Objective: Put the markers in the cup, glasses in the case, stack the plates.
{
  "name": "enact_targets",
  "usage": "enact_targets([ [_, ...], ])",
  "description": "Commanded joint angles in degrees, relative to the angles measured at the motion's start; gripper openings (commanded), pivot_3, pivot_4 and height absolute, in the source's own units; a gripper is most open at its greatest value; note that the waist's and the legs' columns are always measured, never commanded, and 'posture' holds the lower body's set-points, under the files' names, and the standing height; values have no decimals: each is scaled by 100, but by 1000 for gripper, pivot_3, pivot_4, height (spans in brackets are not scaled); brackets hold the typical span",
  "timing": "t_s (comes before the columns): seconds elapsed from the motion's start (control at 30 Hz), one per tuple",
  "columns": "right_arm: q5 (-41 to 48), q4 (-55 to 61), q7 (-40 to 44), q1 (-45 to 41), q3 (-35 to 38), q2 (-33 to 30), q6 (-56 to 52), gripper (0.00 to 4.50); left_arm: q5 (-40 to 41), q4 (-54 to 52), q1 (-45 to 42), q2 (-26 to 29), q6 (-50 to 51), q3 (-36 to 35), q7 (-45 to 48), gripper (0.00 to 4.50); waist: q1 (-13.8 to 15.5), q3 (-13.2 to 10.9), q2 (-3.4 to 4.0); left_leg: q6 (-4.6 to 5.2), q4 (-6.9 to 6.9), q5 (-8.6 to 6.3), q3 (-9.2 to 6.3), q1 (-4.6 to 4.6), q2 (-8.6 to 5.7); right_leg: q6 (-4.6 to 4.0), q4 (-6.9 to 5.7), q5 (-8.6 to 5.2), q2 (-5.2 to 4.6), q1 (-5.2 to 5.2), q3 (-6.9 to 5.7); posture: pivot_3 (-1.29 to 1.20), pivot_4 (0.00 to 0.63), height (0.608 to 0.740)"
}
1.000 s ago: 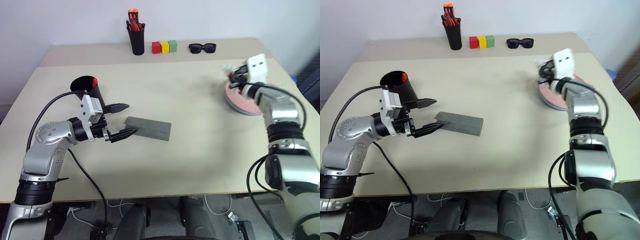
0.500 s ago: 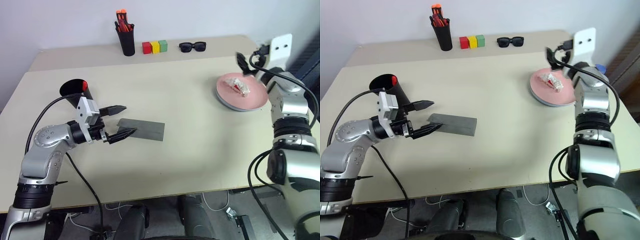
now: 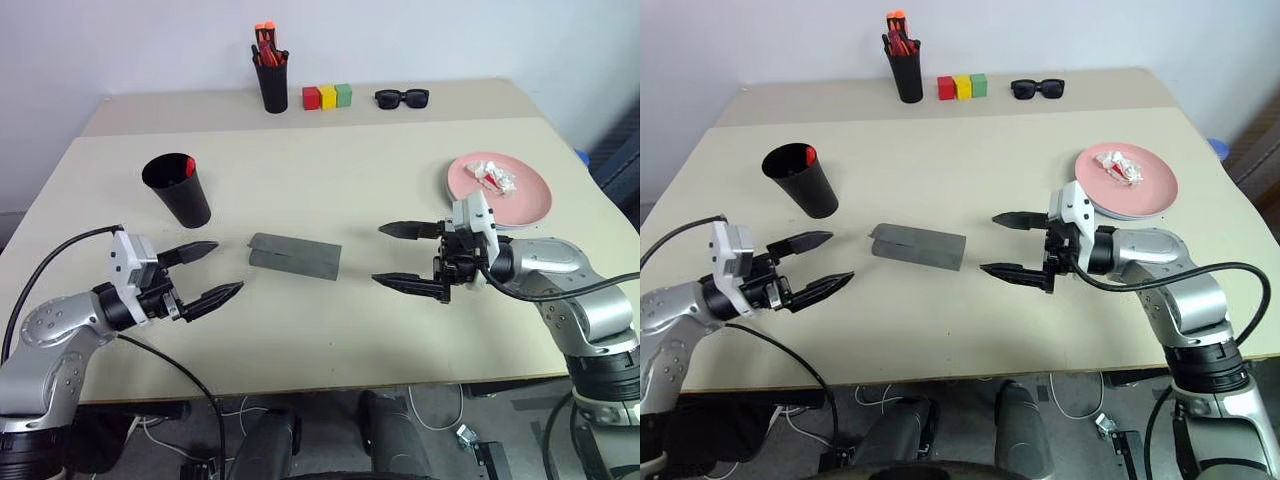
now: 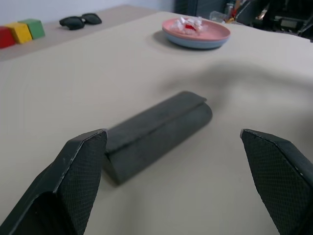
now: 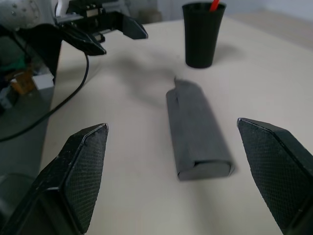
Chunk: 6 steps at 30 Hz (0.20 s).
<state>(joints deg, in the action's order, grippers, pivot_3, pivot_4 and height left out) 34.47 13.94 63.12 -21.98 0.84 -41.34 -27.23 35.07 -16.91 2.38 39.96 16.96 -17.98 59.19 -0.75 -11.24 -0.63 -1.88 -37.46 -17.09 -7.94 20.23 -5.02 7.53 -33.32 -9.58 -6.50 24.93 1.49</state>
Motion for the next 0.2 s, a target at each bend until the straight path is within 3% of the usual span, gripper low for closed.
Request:
enact_targets([
  [0.03, -92, 252, 22, 218, 254, -245, 131, 4313, -58, -78, 276, -66, -373, -164, 104, 4500, 7, 1, -2, 0, 1, 0, 0, 2, 0, 0, 1, 0, 0, 2, 0, 0, 150, 740],
  [0.2, -65, 312, -78, 110, 284, -401, -44, 4313, -271, 121, 161, -270, -753, 1, -39, 4500, 22, 1, -2, 0, -1, -1, 2, 14, -4, 1, 8, 3, -9, 9, 0, 0, 150, 740],
])
